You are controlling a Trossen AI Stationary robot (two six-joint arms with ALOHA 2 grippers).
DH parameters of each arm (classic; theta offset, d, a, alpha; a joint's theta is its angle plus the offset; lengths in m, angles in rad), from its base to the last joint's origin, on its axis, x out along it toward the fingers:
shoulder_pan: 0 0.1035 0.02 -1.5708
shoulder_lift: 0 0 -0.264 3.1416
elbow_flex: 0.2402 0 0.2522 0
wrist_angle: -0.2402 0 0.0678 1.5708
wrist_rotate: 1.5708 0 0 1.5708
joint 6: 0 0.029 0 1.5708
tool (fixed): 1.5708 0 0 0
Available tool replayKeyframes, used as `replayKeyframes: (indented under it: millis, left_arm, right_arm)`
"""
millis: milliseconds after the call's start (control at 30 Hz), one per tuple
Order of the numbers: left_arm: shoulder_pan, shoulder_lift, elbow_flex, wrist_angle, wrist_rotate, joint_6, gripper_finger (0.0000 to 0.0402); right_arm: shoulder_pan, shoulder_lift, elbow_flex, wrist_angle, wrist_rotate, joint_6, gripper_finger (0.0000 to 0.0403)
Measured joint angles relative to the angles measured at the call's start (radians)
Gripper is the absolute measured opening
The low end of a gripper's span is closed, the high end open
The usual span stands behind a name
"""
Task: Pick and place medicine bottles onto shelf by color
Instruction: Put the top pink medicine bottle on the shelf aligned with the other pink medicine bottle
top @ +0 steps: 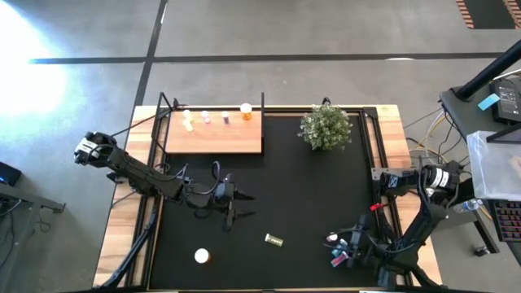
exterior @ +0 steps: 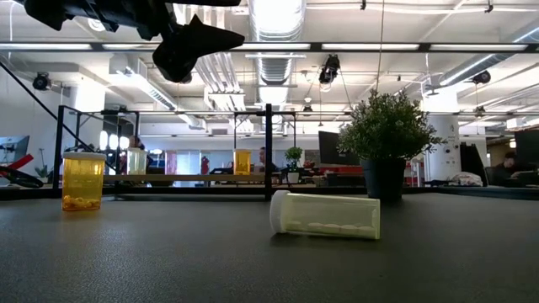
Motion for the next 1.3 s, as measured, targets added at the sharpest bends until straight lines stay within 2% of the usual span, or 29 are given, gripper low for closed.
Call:
replayKeyframes:
  millis: [600, 967, 1167, 1300]
  left_arm:
    - [0.000, 0.000, 0.000, 0.003, 0.000, 0.002, 0.0219]
    - [0.000, 0.000, 0.000, 0.002, 0.001, 0.003, 0.0219]
    - [0.000, 0.000, 0.000, 0.002, 0.001, 0.003, 0.0219]
    - [0.000, 0.000, 0.000, 0.002, 0.001, 0.003, 0.0219]
  right_arm:
    - [-0.073, 0.019, -0.016, 0.089, 0.012, -0.058, 0.0198]
    - [-0.114, 0.020, -0.024, 0.179, 0.022, -0.185, 0.0198]
    - [-0.114, 0.020, -0.024, 0.179, 0.011, -0.188, 0.0191]
    - [-0.114, 0.020, -0.024, 0.179, 0.001, -0.191, 0.0171]
